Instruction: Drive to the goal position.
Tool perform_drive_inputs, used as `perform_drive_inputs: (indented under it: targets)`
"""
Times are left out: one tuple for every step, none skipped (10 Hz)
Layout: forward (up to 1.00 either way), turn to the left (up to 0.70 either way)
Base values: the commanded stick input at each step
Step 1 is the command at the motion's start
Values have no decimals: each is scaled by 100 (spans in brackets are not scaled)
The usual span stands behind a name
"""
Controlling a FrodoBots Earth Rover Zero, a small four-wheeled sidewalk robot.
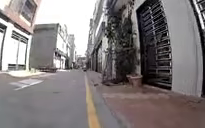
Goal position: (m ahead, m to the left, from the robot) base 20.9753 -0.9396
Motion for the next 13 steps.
perform_drive_inputs:
  targets:
    - [100, 0]
    - [100, 0]
    - [100, 0]
    - [100, 0]
    - [100, 0]
    - [100, 0]
    - [100, 0]
    - [100, 0]
    - [100, 0]
    - [100, 0]
    - [100, 0]
    - [100, 0]
    - [100, 0]
